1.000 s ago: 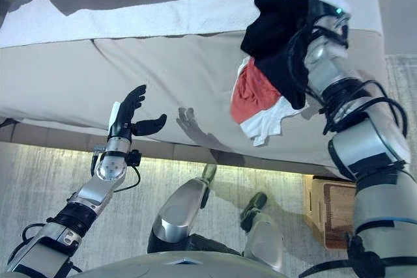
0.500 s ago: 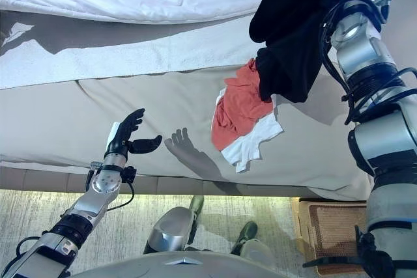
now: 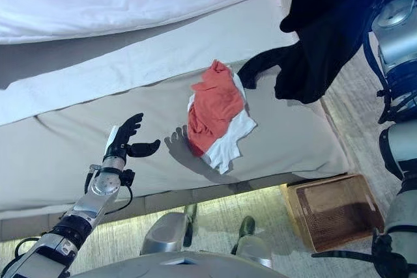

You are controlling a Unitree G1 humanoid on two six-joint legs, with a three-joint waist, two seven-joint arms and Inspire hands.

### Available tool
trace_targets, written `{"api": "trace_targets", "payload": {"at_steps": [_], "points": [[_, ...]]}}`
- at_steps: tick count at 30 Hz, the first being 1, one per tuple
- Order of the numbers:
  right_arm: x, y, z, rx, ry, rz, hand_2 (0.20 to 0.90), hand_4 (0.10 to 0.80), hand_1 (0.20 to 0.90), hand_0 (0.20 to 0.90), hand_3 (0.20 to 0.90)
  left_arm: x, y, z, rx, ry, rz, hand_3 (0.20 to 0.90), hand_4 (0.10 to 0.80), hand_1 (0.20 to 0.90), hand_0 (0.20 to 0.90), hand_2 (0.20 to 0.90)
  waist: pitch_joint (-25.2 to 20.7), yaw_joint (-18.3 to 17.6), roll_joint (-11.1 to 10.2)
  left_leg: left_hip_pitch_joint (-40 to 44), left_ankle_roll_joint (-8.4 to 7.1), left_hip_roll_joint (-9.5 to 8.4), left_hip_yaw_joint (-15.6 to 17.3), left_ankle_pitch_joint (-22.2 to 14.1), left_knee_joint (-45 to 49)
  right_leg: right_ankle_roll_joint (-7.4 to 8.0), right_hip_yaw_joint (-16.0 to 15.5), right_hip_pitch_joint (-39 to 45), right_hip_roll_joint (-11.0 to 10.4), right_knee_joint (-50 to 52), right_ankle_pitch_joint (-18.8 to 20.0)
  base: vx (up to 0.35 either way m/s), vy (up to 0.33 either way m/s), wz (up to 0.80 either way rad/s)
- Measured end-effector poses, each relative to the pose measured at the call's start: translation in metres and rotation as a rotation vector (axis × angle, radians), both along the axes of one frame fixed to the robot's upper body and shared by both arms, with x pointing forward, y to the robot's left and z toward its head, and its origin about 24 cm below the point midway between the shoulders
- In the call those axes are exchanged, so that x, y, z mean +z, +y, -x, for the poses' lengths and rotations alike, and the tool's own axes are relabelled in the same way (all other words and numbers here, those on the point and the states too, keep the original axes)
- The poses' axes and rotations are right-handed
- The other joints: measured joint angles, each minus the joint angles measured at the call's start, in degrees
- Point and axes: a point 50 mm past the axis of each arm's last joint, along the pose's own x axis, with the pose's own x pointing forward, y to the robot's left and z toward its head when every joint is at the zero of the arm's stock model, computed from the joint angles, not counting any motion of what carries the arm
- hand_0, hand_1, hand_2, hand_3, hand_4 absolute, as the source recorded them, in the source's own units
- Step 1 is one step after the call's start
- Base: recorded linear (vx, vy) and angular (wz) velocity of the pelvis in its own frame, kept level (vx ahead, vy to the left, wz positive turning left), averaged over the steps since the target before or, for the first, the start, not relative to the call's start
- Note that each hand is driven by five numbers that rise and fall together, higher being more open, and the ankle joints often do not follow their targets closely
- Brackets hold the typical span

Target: Pick up the clothes from the bed and place them into the basket

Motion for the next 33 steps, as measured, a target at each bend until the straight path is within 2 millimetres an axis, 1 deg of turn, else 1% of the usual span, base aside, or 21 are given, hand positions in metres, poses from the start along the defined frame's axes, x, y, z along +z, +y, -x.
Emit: {"api": "trace_targets", "payload": {"at_steps": [1,2,4,7,9,12,14,15,17,19,20,22,24,27,30,33], "points": [[-0.002,-0.001,0.000,-0.001,0.002,0.001,0.300,0.100,0.300,0.300,0.200,0.000,0.002,-0.001,0.011,0.009,-0.011,0.900,0.800,0.900,0.900,0.900,-0.28,-0.66,-1.33,0.60,0.15,-0.56,1.08,0.46,-0.01,1.58,0.84,-0.40,-0.72,0.02,0.22,-0.019,-0.009,-0.60],[0.001,0.000,0.001,0.003,-0.013,-0.003,0.300,0.100,0.300,0.300,0.200,-0.001,0.000,-0.003,0.007,0.017,-0.017,0.900,0.800,0.900,0.900,0.900,-0.38,-1.51,-1.56,0.94,0.15,-0.80,1.62,0.46,-0.01,2.70,1.04,-0.22,-0.87,-0.05,0.96,-0.025,-0.007,-0.46],[0.008,0.000,0.005,-0.003,-0.073,-0.019,0.300,0.100,0.300,0.300,0.200,0.001,-0.006,-0.009,-0.017,0.020,-0.029,0.900,0.800,0.900,0.900,0.900,-0.74,-3.73,-2.16,1.69,0.19,-1.78,3.15,0.42,-0.02,2.86,1.12,-0.27,-1.88,-0.05,1.08,-0.025,-0.001,-0.34],[0.011,0.001,0.006,0.001,-0.092,-0.018,0.300,0.100,0.300,0.300,0.200,0.005,-0.008,-0.013,-0.022,0.008,-0.029,0.900,0.800,0.900,0.900,0.900,-0.75,-5.94,-2.18,2.36,0.27,-1.92,4.26,0.36,-0.03,2.86,1.53,-0.28,-2.05,-0.07,1.08,-0.004,0.019,-0.27],[0.011,0.002,0.006,0.002,-0.089,-0.016,0.300,0.100,0.300,0.300,0.200,0.004,-0.009,-0.014,-0.021,0.007,-0.027,0.900,0.800,0.900,0.900,0.900,-0.76,-6.88,-2.17,2.96,0.27,-1.50,5.66,0.34,-0.04,2.89,3.23,-0.51,-1.71,-0.09,1.06,0.010,0.012,-0.34],[0.012,0.002,0.007,0.001,-0.092,-0.014,0.300,0.100,0.300,0.300,0.200,0.001,-0.011,-0.014,-0.018,0.019,-0.022,0.900,0.800,0.900,0.900,0.900,-0.77,-8.73,-2.15,3.02,0.18,-0.78,6.63,0.25,-0.06,3.34,4.23,-1.11,-1.09,-0.09,0.71,0.007,-0.003,-0.24],[0.015,-0.001,0.010,-0.009,-0.097,-0.008,0.300,0.100,0.300,0.300,0.200,-0.003,-0.014,-0.013,-0.020,0.030,-0.016,0.900,0.800,0.900,0.900,0.900,-0.78,-9.65,-2.13,2.91,-0.67,-0.34,7.63,-0.35,-0.08,4.06,5.32,-1.82,-0.77,-0.10,0.10,0.002,-0.004,-0.29],[0.016,-0.002,0.012,-0.017,-0.096,-0.005,0.300,0.100,0.300,0.300,0.200,-0.005,-0.015,-0.013,-0.018,0.038,-0.012,0.900,0.800,0.900,0.900,0.900,-0.78,-9.99,-2.13,2.83,-0.75,-0.19,8.11,-0.41,-0.10,4.06,5.74,-2.23,-0.65,-0.10,-0.05,-0.005,-0.005,-0.30],[0.019,-0.006,0.016,-0.039,-0.102,-0.003,0.300,0.100,0.300,0.300,0.200,-0.007,-0.017,-0.011,-0.022,0.048,-0.006,0.900,0.800,0.900,0.900,0.900,-0.79,-11.01,-2.10,2.66,-0.99,-0.17,8.67,-0.42,-0.14,3.42,6.21,-2.63,-0.67,-0.11,-1.13,-0.003,-0.008,-0.18],[0.018,-0.010,0.018,-0.053,-0.102,-0.009,0.300,0.100,0.300,0.300,0.200,-0.009,-0.017,-0.010,-0.026,0.055,-0.012,0.900,0.800,0.900,0.900,0.900,-1.06,-11.37,-1.79,2.66,-1.27,0.20,9.08,-0.39,-0.21,3.38,6.93,-2.97,-0.31,-0.12,-1.18,0.004,-0.009,-0.16],[0.017,-0.014,0.021,-0.069,-0.098,-0.005,0.300,0.100,0.300,0.300,0.200,-0.010,-0.018,-0.010,-0.031,0.057,-0.014,0.900,0.800,0.900,0.900,0.900,-1.46,-11.41,-1.52,2.50,-1.99,0.47,9.42,-0.91,-0.31,3.38,7.39,-3.50,-0.11,-0.20,-1.20,0.004,-0.012,-0.20],[0.015,-0.020,0.024,-0.105,-0.094,-0.001,0.300,0.100,0.300,0.300,0.200,-0.011,-0.019,-0.009,-0.042,0.065,-0.023,0.900,0.800,0.900,0.900,0.900,-2.31,-12.28,-0.94,2.16,-2.14,0.73,9.44,-0.91,-0.35,3.15,7.52,-3.92,0.11,-0.36,-1.35,0.007,-0.012,-0.08],[0.013,-0.023,0.027,-0.122,-0.084,0.004,0.300,0.100,0.300,0.300,0.200,-0.016,-0.020,-0.008,-0.039,0.083,-0.023,0.900,0.800,0.900,0.900,0.900,-3.78,-12.93,-0.29,1.66,-2.16,0.81,9.62,-0.89,-0.34,3.11,8.36,-4.65,0.19,-0.37,-1.35,0.011,-0.005,-0.09],[0.009,-0.027,0.030,-0.140,-0.069,0.013,0.300,0.100,0.300,0.300,0.200,-0.018,-0.022,-0.007,-0.042,0.093,-0.017,0.900,0.800,0.900,0.900,0.900,-4.78,-13.89,0.24,1.90,-2.13,0.86,10.12,-0.85,-0.36,3.33,8.78,-4.69,0.33,-0.37,-1.19,0.008,-0.002,-0.08],[-0.002,-0.029,0.031,-0.138,-0.043,0.004,0.300,0.100,0.300,0.300,0.200,-0.019,-0.023,-0.006,-0.055,0.100,-0.024,0.900,0.800,0.900,0.900,0.900,-5.31,-14.64,0.23,2.19,-1.87,0.85,10.81,-0.65,-0.29,3.35,9.55,-4.86,0.40,-0.35,-1.17,-0.002,-0.005,-0.11],[-0.022,-0.034,0.030,-0.122,0.037,0.000,0.300,0.100,0.300,0.300,0.200,-0.021,-0.027,-0.006,-0.075,0.110,-0.031,0.900,0.800,0.900,0.900,0.900,-5.48,-14.82,0.22,2.90,-2.12,0.80,11.51,-0.56,-0.23,3.24,10.23,-4.58,0.40,-0.10,-1.05,0.026,-0.022,-0.15]]}}
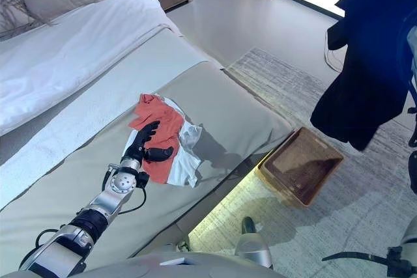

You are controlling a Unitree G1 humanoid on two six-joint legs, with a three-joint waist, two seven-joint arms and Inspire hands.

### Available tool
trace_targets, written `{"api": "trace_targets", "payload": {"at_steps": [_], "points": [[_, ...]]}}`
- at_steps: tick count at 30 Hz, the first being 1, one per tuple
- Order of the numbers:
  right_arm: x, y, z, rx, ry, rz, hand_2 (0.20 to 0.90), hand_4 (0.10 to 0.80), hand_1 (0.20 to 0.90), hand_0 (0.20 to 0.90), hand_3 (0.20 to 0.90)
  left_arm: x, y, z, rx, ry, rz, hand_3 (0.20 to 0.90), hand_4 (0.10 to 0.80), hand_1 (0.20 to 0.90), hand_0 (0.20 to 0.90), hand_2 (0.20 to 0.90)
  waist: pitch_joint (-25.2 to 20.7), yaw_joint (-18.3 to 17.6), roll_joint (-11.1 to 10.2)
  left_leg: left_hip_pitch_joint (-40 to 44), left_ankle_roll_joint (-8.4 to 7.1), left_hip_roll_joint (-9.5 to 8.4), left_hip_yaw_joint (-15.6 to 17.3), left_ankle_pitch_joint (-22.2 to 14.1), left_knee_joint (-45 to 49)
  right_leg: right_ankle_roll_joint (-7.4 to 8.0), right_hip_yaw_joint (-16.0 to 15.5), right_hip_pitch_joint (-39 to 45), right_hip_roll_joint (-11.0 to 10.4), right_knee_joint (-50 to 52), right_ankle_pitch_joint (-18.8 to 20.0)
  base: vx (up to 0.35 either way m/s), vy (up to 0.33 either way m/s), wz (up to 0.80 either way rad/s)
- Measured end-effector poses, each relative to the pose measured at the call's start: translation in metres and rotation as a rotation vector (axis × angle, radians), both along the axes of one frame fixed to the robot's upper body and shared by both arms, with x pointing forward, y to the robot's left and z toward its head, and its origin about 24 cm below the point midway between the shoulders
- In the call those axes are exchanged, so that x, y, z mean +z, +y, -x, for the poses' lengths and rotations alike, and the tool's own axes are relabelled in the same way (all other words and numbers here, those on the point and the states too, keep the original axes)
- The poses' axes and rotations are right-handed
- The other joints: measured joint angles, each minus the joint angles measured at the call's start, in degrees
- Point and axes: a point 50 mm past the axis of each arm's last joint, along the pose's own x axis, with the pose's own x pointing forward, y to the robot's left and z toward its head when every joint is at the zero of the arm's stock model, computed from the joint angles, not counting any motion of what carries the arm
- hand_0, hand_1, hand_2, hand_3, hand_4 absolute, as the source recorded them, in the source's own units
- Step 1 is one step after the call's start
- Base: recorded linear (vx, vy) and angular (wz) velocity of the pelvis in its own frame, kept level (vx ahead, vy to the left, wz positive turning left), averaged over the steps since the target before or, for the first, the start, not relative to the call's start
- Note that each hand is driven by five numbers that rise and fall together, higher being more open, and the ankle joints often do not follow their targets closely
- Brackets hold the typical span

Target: Pick up the clothes from the bed and place them into the basket

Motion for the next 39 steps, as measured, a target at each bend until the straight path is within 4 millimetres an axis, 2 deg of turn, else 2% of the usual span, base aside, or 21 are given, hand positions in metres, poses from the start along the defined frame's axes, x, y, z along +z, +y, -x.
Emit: {"api": "trace_targets", "payload": {"at_steps": [5,11,17,20,25,30,35,39], "points": [[-0.046,-0.005,-0.004,0.050,0.193,-0.035,0.300,0.100,0.300,0.300,0.200,-0.001,-0.002,0.000,-0.009,0.006,0.005,0.900,0.800,0.900,0.900,0.900,-0.08,-0.50,-0.08,0.07,-0.02,0.19,0.23,-0.02,0.07,0.00,0.32,-0.06,0.23,0.02,0.00,0.012,-0.033,-0.03],[-0.117,0.001,-0.008,0.116,0.377,-0.153,0.300,0.100,0.300,0.300,0.200,-0.005,-0.004,0.002,-0.010,0.027,0.011,0.900,0.800,0.900,0.900,0.900,-0.08,-0.66,-0.14,0.01,-0.08,0.29,0.75,-0.09,0.03,0.00,0.81,-0.47,0.41,0.01,-0.01,0.010,-0.044,-0.05],[-0.164,0.012,-0.006,0.167,0.477,-0.224,0.300,0.100,0.300,0.300,0.200,-0.006,-0.004,0.002,-0.022,0.035,-0.005,0.900,0.800,0.900,0.900,0.900,-0.09,-0.98,-0.12,-0.29,-0.10,0.30,1.16,-0.13,-0.01,0.00,1.32,-1.00,0.34,0.01,-0.01,-0.004,-0.058,-0.04],[-0.175,0.017,-0.006,0.188,0.496,-0.239,0.300,0.100,0.300,0.300,0.200,-0.007,-0.004,0.003,-0.018,0.044,-0.009,0.900,0.800,0.900,0.900,0.900,-0.09,-1.15,-0.11,-0.33,-0.10,0.28,1.19,-0.13,0.00,0.00,1.33,-1.08,0.30,0.00,-0.02,-0.005,-0.025,0.00],[-0.181,0.019,-0.005,0.197,0.509,-0.215,0.300,0.100,0.300,0.300,0.200,-0.007,-0.004,0.003,-0.018,0.044,-0.009,0.900,0.800,0.900,0.900,0.900,-0.08,-1.10,-0.05,-0.39,-0.10,0.28,1.13,-0.13,0.02,0.00,1.28,-1.11,0.27,-0.01,-0.03,-0.009,-0.015,0.00],[-0.203,0.022,-0.003,0.184,0.564,-0.237,0.300,0.100,0.300,0.300,0.200,-0.007,-0.004,0.003,-0.019,0.044,-0.009,0.900,0.800,0.900,0.900,0.900,-0.09,-1.09,0.12,-0.48,-0.09,0.30,1.03,-0.14,-0.02,-0.01,1.18,-1.15,0.24,-0.24,-0.04,-0.009,-0.015,0.00],[-0.235,0.002,0.013,0.081,0.672,-0.312,0.300,0.100,0.300,0.300,0.200,-0.008,-0.006,0.004,-0.024,0.048,-0.007,0.900,0.800,0.900,0.900,0.900,-0.11,-0.82,1.66,-1.46,-0.06,0.07,0.61,-0.13,0.07,-0.01,0.75,-1.86,0.00,-0.09,-0.03,-0.036,-0.017,0.05],[-0.249,-0.011,0.025,0.019,0.716,-0.339,0.300,0.100,0.300,0.300,0.200,-0.008,-0.006,0.004,-0.026,0.049,-0.007,0.900,0.800,0.900,0.900,0.900,0.14,-0.42,3.75,-1.52,-0.07,0.02,0.51,-0.13,0.06,0.00,0.37,-1.82,-0.05,-0.01,-0.03,-0.041,0.011,0.01]]}}
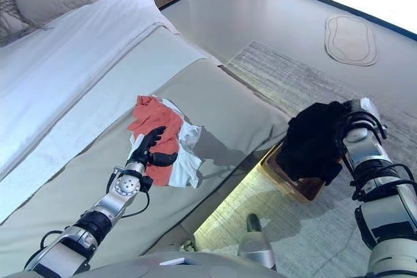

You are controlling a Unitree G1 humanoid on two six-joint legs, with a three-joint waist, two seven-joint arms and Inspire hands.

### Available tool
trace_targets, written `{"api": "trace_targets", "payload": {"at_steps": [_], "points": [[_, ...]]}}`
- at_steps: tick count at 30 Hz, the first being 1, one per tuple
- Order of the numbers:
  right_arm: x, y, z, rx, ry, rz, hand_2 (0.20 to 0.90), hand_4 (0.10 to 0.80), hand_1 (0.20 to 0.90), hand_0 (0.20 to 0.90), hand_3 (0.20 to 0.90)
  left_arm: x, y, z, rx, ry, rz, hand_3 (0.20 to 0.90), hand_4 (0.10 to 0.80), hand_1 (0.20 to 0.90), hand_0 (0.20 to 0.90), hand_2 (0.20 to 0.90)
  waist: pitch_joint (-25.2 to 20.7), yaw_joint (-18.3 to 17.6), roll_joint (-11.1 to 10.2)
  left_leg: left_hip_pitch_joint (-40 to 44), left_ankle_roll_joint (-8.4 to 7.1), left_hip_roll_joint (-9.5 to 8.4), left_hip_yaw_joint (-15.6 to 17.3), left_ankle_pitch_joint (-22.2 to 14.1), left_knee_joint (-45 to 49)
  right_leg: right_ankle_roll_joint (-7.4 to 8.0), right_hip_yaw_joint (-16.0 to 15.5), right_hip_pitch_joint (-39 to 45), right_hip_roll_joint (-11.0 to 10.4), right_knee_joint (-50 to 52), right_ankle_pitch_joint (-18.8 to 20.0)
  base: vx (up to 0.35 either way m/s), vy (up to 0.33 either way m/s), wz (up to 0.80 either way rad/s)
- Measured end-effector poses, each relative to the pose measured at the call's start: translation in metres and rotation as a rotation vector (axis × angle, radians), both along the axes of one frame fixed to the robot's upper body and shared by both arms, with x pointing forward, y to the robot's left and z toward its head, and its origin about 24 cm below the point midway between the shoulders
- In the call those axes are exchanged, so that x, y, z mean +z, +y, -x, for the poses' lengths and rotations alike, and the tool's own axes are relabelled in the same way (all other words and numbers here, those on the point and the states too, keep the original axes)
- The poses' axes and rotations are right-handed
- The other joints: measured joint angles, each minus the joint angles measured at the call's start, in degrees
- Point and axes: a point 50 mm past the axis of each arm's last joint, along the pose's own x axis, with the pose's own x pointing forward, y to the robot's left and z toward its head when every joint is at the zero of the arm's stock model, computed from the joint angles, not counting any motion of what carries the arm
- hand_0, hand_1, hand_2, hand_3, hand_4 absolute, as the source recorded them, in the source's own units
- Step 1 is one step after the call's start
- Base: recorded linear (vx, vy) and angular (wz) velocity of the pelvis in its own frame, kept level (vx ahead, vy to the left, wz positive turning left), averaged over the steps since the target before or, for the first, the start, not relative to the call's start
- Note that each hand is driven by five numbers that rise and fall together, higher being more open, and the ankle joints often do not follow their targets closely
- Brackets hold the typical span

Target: Pick up the clothes from the bed and place them into the basket

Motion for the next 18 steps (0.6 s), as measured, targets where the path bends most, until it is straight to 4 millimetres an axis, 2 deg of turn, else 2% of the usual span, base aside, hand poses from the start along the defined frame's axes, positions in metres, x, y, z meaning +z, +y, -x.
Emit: {"api": "trace_targets", "payload": {"at_steps": [4,5,6,7,13,18], "points": [[-0.002,-0.008,0.005,-0.036,0.005,-0.010,0.300,0.100,0.300,0.300,0.200,0.000,-0.001,0.000,-0.001,-0.001,0.002,0.900,0.800,0.900,0.900,0.900,0.72,0.00,1.84,-0.05,-0.01,0.08,-0.10,0.00,-0.05,0.01,-0.14,-0.01,0.04,-0.02,-0.01,-0.041,0.011,0.01],[-0.004,-0.010,0.007,-0.041,0.016,0.002,0.425,0.245,0.425,0.425,0.345,0.000,-0.001,0.000,-0.002,-0.001,0.003,0.900,0.800,0.900,0.900,0.900,0.77,-0.01,2.23,-0.23,-0.01,0.11,-0.32,0.01,-0.08,0.00,-0.29,-0.07,0.07,-0.12,-0.02,-0.028,0.009,0.07],[-0.005,-0.012,0.009,-0.045,0.025,0.011,0.592,0.440,0.592,0.592,0.540,0.000,-0.002,0.000,-0.005,0.000,0.003,0.900,0.800,0.900,0.900,0.900,0.78,-0.04,2.46,-0.37,-0.01,0.11,-0.50,0.01,-0.08,0.00,-0.40,-0.11,0.07,-0.20,-0.02,-0.017,0.008,0.09],[-0.006,-0.013,0.010,-0.048,0.033,0.016,0.900,0.800,0.900,0.900,0.900,-0.001,-0.003,0.001,-0.012,0.003,0.002,0.900,0.800,0.900,0.900,0.900,0.85,0.00,2.70,-0.43,-0.02,0.10,-0.61,0.01,-0.07,0.00,-0.44,-0.11,0.06,-0.23,-0.02,-0.009,0.007,0.07],[-0.018,-0.018,0.021,-0.067,0.088,0.001,0.900,0.800,0.900,0.900,0.900,-0.005,-0.006,0.004,-0.022,0.016,0.004,0.900,0.800,0.900,0.900,0.900,0.81,0.86,2.84,-0.52,-0.03,0.02,-0.77,0.02,-0.02,0.00,-0.60,-0.09,0.00,-0.26,-0.03,-0.001,0.001,0.01],[-0.018,-0.020,0.023,-0.081,0.086,-0.006,0.900,0.800,0.900,0.900,0.900,-0.006,-0.005,0.007,-0.020,0.023,0.005,0.900,0.800,0.900,0.900,0.900,0.81,0.99,2.83,-0.56,-0.05,0.05,-1.05,0.05,-0.02,0.00,-0.98,0.03,0.03,-0.26,-0.03,-0.001,-0.003,0.01]]}}
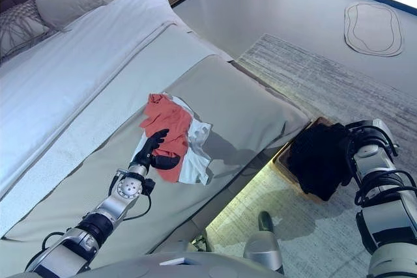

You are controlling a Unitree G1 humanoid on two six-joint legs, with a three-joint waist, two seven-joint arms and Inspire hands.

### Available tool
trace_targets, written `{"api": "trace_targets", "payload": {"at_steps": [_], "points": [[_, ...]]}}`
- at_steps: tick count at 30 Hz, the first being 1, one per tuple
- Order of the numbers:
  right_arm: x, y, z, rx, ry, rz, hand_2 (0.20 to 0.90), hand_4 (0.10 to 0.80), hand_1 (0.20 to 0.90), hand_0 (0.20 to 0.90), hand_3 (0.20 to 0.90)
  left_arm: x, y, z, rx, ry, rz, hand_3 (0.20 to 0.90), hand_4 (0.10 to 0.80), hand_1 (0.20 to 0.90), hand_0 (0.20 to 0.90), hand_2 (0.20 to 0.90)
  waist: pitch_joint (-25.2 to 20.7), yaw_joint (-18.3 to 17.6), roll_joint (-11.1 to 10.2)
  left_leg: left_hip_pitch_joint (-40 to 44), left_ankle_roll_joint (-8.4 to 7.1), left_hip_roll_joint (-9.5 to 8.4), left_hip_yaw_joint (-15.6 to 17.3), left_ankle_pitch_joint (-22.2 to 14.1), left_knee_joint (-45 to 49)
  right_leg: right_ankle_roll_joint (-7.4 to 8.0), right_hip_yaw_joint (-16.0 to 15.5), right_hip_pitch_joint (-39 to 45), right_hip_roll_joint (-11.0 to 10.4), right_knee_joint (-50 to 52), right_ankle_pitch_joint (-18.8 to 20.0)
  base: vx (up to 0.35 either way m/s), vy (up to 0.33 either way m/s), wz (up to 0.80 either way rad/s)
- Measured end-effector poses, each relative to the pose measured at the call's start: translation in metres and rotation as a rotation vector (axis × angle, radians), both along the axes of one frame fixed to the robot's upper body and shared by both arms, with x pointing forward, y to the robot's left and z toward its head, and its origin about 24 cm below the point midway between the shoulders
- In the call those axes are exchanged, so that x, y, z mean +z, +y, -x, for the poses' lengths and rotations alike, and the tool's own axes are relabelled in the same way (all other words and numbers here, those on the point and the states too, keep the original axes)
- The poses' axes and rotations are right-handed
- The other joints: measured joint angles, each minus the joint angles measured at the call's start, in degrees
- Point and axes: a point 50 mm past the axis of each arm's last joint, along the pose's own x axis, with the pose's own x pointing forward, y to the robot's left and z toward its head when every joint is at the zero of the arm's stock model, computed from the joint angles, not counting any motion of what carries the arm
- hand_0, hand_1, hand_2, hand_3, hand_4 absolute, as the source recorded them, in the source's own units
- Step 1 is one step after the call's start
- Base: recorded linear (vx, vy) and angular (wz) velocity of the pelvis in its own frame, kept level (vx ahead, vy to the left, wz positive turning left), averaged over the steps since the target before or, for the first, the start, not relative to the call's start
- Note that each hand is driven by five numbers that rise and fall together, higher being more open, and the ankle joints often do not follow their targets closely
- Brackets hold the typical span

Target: Pick up the clothes from the bed and place them into the basket

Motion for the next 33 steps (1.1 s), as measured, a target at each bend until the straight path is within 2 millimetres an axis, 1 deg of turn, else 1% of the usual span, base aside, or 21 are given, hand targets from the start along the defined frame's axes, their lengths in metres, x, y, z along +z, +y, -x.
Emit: {"api": "trace_targets", "payload": {"at_steps": [15,18,20,23,26,28,31,33], "points": [[0.003,-0.001,0.000,-0.003,-0.008,0.010,0.900,0.800,0.900,0.900,0.900,0.001,-0.001,0.000,-0.006,-0.012,0.006,0.900,0.800,0.900,0.900,0.900,0.13,0.14,-0.20,0.16,0.04,0.00,-0.38,0.09,0.02,0.00,-0.55,0.51,0.02,0.26,0.01,0.001,0.002,0.01],[0.006,0.002,-0.004,0.009,-0.032,0.013,0.900,0.800,0.900,0.900,0.900,0.001,-0.001,0.000,-0.005,-0.012,0.007,0.900,0.800,0.900,0.900,0.900,0.16,0.23,-0.25,0.33,0.04,0.01,-0.80,0.09,-0.05,0.00,-0.90,0.90,0.03,0.25,0.00,0.000,0.022,0.06],[0.012,0.007,-0.010,0.031,-0.076,0.012,0.900,0.800,0.900,0.900,0.900,0.000,0.000,0.001,-0.004,-0.011,0.008,0.900,0.800,0.900,0.900,0.900,0.16,0.35,-0.26,0.31,0.01,0.00,-0.89,0.13,-0.09,0.00,-0.95,0.94,0.02,0.26,0.01,0.000,0.000,0.00],[0.030,0.023,-0.026,0.094,-0.188,0.037,0.900,0.800,0.900,0.900,0.900,0.000,-0.001,0.001,0.001,-0.011,0.013,0.900,0.800,0.900,0.900,0.900,0.19,0.71,-0.30,0.28,-0.01,0.03,-1.40,0.32,-0.12,0.00,-1.40,1.19,0.07,0.24,0.01,-0.005,-0.001,0.08],[0.048,0.039,-0.037,0.160,-0.306,0.074,0.900,0.800,0.900,0.900,0.900,0.000,-0.004,0.001,0.015,-0.016,0.030,0.900,0.800,0.900,0.900,0.900,0.31,1.77,-0.52,0.22,0.03,0.07,-2.87,0.70,-0.03,-0.21,-2.74,1.96,0.12,0.05,-0.14,0.001,-0.006,0.24],[0.057,0.049,-0.044,0.203,-0.353,0.096,0.900,0.800,0.900,0.900,0.900,0.000,-0.004,0.001,0.030,-0.020,0.032,0.900,0.800,0.900,0.900,0.900,0.41,2.67,-0.70,-0.06,0.05,0.09,-3.94,0.93,-0.09,-0.41,-4.04,2.31,0.16,0.01,-0.28,0.016,0.003,0.27],[0.074,0.075,-0.059,0.315,-0.443,0.130,0.900,0.800,0.900,0.900,0.900,-0.003,-0.002,0.005,0.048,-0.015,0.029,0.900,0.800,0.900,0.900,0.900,0.46,4.76,-0.82,-0.41,0.14,0.14,-5.23,1.17,-0.01,-0.66,-5.36,2.69,0.25,0.01,-0.45,0.009,0.005,0.24],[0.085,0.092,-0.068,0.374,-0.505,0.152,0.900,0.800,0.900,0.900,0.900,-0.004,0.000,0.007,0.069,-0.014,0.030,0.900,0.800,0.900,0.900,0.900,0.42,5.87,-0.91,-1.33,-0.01,0.09,-6.74,1.49,-0.08,-0.89,-6.82,2.77,0.32,0.00,-0.69,-0.004,-0.004,0.37]]}}
